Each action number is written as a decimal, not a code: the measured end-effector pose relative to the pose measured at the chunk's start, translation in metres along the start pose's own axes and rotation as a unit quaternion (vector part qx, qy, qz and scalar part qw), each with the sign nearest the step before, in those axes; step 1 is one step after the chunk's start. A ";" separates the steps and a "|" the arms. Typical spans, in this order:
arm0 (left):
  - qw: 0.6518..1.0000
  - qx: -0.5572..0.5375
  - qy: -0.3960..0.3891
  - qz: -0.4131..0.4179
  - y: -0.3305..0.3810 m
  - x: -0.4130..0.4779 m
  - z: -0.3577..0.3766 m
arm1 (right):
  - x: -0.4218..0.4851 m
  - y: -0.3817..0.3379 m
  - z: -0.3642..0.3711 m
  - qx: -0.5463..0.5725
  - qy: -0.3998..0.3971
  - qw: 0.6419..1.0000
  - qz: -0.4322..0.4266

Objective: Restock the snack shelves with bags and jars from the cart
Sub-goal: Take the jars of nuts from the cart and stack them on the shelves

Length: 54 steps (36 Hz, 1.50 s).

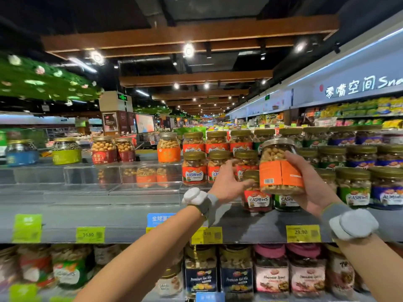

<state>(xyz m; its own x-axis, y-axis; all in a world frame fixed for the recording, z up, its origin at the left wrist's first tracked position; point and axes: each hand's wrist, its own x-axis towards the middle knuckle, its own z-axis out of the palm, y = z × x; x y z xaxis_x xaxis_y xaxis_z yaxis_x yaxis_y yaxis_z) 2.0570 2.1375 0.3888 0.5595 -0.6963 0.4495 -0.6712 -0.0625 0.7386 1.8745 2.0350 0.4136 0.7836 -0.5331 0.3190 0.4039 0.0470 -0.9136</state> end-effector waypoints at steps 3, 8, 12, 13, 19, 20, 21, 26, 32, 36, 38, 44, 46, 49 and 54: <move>0.956 -0.283 -0.067 -0.037 0.023 -0.020 -0.034 | 0.007 0.000 0.013 -0.003 -0.015 1.000 -0.003; 0.937 -0.315 -0.133 -0.063 0.041 -0.047 -0.054 | 0.026 0.008 0.058 0.012 -0.041 0.999 -0.002; 0.946 -0.319 0.002 -0.062 0.035 -0.058 -0.071 | 0.040 0.009 0.103 -0.043 -0.083 0.995 -0.022; 0.951 -0.303 0.033 -0.059 0.032 -0.061 -0.078 | 0.044 0.008 0.112 -0.062 -0.091 0.993 -0.038; 0.985 0.012 0.173 0.023 0.003 -0.087 -0.143 | 0.069 -0.008 0.186 -0.298 -0.113 0.936 -0.149; 0.981 0.037 0.188 0.032 0.001 -0.088 -0.149 | 0.072 -0.014 0.196 -0.360 -0.115 0.911 -0.168; 0.980 0.045 0.192 0.035 -0.001 -0.091 -0.158 | 0.076 -0.017 0.209 -0.416 -0.114 0.883 -0.186; 0.983 -0.170 0.066 0.002 -0.024 -0.105 -0.226 | 0.087 -0.023 0.273 -0.513 -0.138 0.815 -0.233; 0.971 -0.236 -0.036 -0.004 -0.051 -0.111 -0.280 | 0.103 -0.012 0.327 -0.449 -0.211 0.826 -0.266; 0.990 -0.072 0.120 0.000 -0.068 -0.107 -0.305 | 0.121 -0.003 0.366 -0.506 -0.220 0.780 -0.295; 0.980 0.034 0.197 0.026 -0.077 -0.104 -0.310 | 0.125 -0.003 0.380 -0.568 -0.208 0.742 -0.290; 0.989 -0.134 0.049 0.027 -0.105 -0.093 -0.349 | 0.134 -0.007 0.405 -0.617 -0.218 0.701 -0.284; 0.981 -0.193 0.020 0.019 -0.111 -0.089 -0.359 | 0.135 -0.006 0.409 -0.602 -0.228 0.710 -0.286; 0.988 -0.150 0.039 0.021 -0.114 -0.087 -0.361 | 0.134 -0.003 0.416 -0.583 -0.231 0.720 -0.297; 0.986 -0.124 0.108 0.022 -0.119 -0.081 -0.348 | 0.150 -0.003 0.421 -0.643 -0.225 0.683 -0.265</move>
<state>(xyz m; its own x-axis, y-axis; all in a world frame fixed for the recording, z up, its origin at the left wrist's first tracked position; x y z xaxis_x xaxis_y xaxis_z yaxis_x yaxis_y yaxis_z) 2.2611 2.4503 0.4392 0.6408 -0.5237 0.5614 -0.5727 0.1609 0.8038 2.1897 2.3105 0.5709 0.8709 0.1389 0.4715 0.1652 -0.9862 -0.0145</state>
